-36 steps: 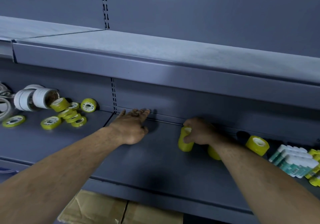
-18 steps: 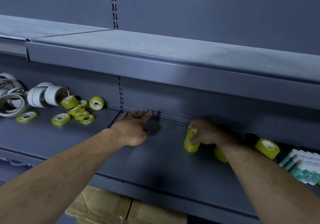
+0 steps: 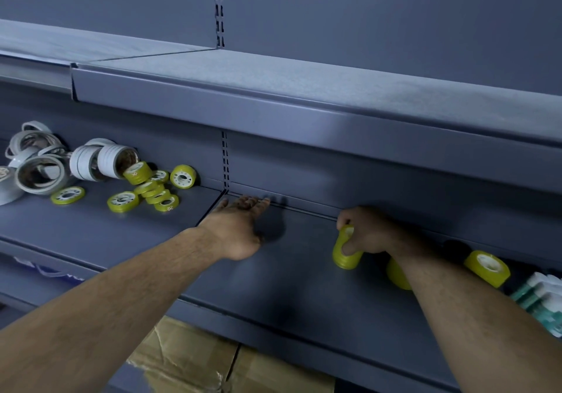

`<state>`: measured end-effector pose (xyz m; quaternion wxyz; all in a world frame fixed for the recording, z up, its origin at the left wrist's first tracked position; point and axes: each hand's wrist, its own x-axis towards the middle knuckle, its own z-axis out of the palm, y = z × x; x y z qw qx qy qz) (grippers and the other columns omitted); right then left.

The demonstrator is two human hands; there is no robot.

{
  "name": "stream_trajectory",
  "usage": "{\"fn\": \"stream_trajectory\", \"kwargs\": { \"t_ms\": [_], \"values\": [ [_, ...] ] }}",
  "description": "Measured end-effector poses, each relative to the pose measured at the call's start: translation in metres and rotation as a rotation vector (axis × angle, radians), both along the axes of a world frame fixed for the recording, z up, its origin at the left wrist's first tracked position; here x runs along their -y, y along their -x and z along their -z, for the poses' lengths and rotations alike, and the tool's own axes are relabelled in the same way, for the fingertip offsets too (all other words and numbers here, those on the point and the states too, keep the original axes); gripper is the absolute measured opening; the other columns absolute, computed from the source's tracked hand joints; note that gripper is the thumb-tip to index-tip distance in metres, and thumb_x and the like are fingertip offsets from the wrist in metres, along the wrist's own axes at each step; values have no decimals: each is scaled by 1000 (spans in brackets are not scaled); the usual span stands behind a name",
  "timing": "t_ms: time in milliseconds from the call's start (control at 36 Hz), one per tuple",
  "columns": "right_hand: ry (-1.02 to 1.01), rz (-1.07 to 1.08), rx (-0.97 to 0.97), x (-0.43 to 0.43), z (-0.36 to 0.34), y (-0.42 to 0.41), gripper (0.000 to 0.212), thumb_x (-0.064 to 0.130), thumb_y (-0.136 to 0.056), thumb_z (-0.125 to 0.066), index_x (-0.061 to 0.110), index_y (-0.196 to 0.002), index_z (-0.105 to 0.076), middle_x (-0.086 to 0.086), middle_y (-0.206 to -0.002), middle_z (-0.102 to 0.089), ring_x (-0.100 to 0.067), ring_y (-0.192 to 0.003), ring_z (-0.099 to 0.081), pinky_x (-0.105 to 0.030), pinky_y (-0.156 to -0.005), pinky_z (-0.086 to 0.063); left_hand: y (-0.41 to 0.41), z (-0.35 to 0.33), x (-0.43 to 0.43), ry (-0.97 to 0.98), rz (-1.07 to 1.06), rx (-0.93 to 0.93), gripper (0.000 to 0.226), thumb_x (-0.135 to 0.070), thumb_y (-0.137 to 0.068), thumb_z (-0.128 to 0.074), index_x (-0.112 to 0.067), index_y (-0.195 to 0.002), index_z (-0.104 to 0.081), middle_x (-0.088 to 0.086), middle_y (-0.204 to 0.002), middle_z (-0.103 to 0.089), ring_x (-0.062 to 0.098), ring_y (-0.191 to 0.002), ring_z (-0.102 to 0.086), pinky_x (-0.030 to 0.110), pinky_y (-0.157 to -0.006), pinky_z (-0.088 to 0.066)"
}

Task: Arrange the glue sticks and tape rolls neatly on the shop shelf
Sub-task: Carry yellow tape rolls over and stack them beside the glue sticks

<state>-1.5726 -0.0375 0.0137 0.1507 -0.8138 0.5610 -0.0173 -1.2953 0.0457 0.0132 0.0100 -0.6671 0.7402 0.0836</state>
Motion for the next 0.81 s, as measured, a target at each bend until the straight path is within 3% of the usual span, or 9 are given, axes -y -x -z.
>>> {"fn": "stream_trajectory", "kwargs": {
  "t_ms": [194, 389, 611, 667, 750, 806],
  "values": [
    [8, -31, -6, -2, 1, -2, 41, 16, -64, -83, 26, -102, -71, 7, -96, -62, -12, -83, -59, -16, -55, -40, -6, 5, -2, 22, -16, -8, 86, -48, -93, -48, -35, -157, 7, -5, -167, 0, 12, -153, 4, 40, -125, 1],
    [-45, -42, -48, -3, 3, 4, 67, 17, -63, -88, 28, -123, -61, 5, -110, -56, -15, -94, -57, -23, -70, -44, -9, 5, -6, 27, -31, 10, 87, -48, -92, -50, -35, -158, 7, -2, -167, -1, 14, -153, 3, 38, -125, 0],
    [-57, -50, -78, 4, 4, 4, 59, 14, -57, -89, 26, -109, -64, 2, -105, -62, -16, -90, -61, -28, -72, -53, -14, 4, -11, 18, -53, 1, 88, -46, -92, -49, -33, -158, 7, 0, -167, 1, 14, -153, 4, 37, -123, 5],
    [-65, -40, -72, 4, 5, 4, 71, 15, -57, -90, 26, -122, -62, 2, -112, -60, -15, -95, -60, -26, -75, -53, -16, 6, -11, 23, -61, 6, 88, -49, -91, -49, -33, -158, 7, 0, -167, 0, 15, -153, 3, 39, -124, 4],
    [-119, -48, -74, 2, 6, 4, 101, 18, -58, -91, 28, -147, -45, 5, -128, -48, -13, -109, -52, -23, -84, -46, -21, 9, -13, 47, -79, 10, 89, -51, -90, -49, -32, -158, 5, 0, -167, -3, 15, -153, 0, 41, -124, 1],
    [-154, -45, -69, -2, 3, 2, 115, 27, -51, -90, 27, -152, -37, 6, -127, -47, -13, -111, -51, -23, -87, -44, -23, 10, -15, 58, -95, 12, 88, -51, -90, -49, -32, -159, 4, 1, -167, -5, 16, -153, -1, 41, -124, 1]
  ]
}}
